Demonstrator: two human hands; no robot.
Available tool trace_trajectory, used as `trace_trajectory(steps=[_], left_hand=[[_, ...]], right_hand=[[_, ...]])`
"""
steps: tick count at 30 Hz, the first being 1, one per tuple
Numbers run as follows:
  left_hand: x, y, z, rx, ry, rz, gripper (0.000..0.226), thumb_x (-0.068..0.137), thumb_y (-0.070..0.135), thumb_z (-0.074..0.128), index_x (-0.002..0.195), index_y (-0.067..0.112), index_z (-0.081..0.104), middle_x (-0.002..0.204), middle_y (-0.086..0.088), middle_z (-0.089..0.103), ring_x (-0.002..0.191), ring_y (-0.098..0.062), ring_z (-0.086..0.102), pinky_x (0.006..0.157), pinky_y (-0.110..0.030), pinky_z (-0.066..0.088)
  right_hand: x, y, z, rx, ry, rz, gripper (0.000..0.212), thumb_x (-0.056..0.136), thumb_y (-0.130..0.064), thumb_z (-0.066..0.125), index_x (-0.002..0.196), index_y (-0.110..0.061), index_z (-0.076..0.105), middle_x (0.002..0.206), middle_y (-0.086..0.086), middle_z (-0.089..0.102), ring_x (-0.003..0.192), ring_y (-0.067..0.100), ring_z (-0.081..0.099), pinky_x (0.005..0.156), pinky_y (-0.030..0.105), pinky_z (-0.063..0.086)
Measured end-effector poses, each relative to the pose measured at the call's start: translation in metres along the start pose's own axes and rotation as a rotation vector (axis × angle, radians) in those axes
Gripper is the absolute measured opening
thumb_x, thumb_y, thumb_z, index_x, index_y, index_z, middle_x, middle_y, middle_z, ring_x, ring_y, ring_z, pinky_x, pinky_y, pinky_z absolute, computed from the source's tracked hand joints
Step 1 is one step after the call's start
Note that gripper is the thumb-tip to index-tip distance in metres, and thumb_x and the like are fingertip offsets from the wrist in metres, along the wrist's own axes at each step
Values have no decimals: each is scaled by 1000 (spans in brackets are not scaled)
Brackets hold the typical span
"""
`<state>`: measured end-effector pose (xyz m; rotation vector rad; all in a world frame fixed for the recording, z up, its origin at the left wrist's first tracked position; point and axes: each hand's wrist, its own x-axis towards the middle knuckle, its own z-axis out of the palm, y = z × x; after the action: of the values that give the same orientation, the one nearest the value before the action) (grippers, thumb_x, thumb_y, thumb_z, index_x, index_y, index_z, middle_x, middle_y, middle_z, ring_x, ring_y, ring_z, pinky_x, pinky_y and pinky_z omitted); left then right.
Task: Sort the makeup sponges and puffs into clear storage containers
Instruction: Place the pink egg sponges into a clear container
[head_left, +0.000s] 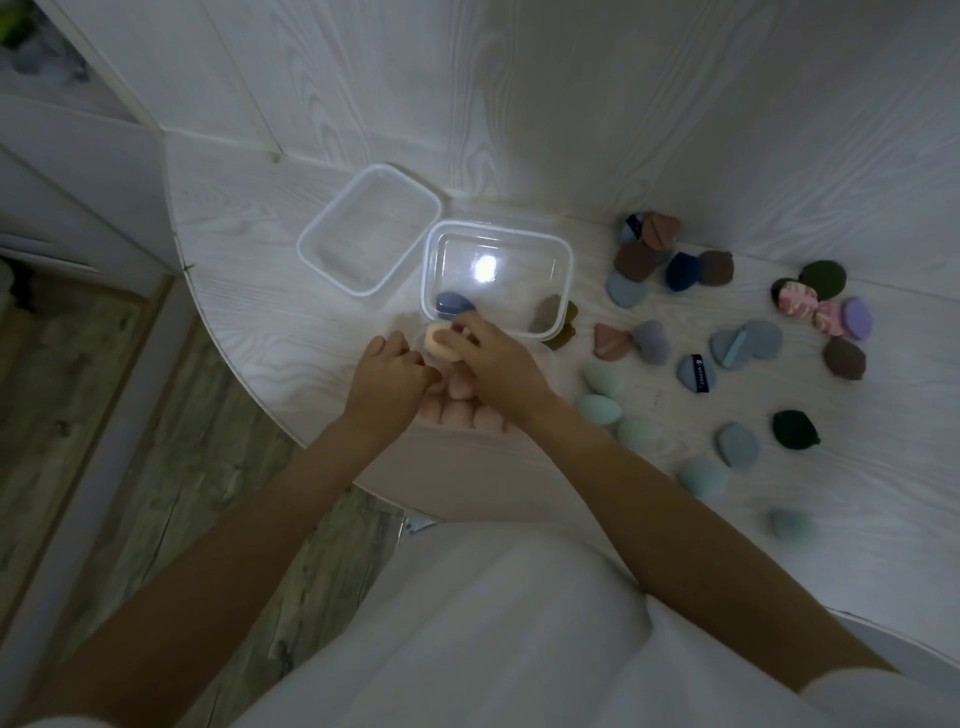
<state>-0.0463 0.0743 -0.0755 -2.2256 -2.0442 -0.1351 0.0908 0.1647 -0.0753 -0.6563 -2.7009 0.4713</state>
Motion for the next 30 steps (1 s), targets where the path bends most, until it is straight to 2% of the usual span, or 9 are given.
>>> trace_trajectory(steps=[3,9,12,14,17,19,21,25,30], left_hand=[[-3,0,1,-61,-11,-34,25,72,24,50,56,20,68,49,2,58,59,-23,52,60,-30,22],[-33,-2,7,-356,60,-113,29,79,31,50,92,19,73,94,1,72,75,-25,65,66,-29,43],[-36,8,4,-579,71,-360,31,80,25,56,106,11,65,112,-6,63,82,-19,63,66,-26,49],[-34,11,0,-736,55,-606,39,80,14,63,118,9,58,119,-8,58,81,-17,62,72,-26,48],[-30,13,-4,-765,-14,-698,40,81,8,64,120,10,59,111,-8,65,82,-19,64,78,-27,47],[-29,14,-6,-787,-12,-712,39,80,8,65,119,9,60,107,-9,67,84,-21,65,78,-26,45],[-29,16,-6,-770,-2,-715,40,80,8,65,120,7,60,108,-10,66,85,-23,65,78,-26,43],[-29,15,-5,-754,10,-696,39,80,7,65,118,8,62,106,-11,67,84,-24,66,76,-25,43],[-30,13,-6,-803,34,-685,38,78,6,68,116,6,64,106,-11,67,83,-24,67,77,-26,45]], right_hand=[[2,1,8,-147,-56,-202,32,78,-15,42,94,-10,68,88,7,65,74,20,55,67,31,49],[15,-6,3,-316,-269,-141,27,72,-11,37,65,-13,63,55,2,63,50,20,59,54,25,46],[32,-19,-2,-468,-363,-138,22,64,-19,48,43,-23,53,37,-6,52,37,12,51,66,23,43],[37,-30,-1,-547,-539,-133,17,67,-19,61,51,-25,62,52,-7,62,53,9,59,79,24,44],[35,-30,12,-546,-547,-194,19,88,-15,49,85,-21,67,89,-1,66,87,17,62,90,31,40],[35,-33,5,-594,-457,-174,6,71,-17,64,71,-22,67,72,-3,65,64,13,63,67,25,47],[34,-33,-2,-549,-489,-71,12,51,-10,64,57,-19,61,50,-3,57,39,12,54,45,21,41],[28,-33,1,-581,-441,-107,20,50,-9,63,41,-22,50,35,-6,48,33,12,46,69,26,32],[22,-20,8,-643,-496,-217,28,54,-19,74,39,-25,52,36,-8,50,38,8,46,76,27,26]])
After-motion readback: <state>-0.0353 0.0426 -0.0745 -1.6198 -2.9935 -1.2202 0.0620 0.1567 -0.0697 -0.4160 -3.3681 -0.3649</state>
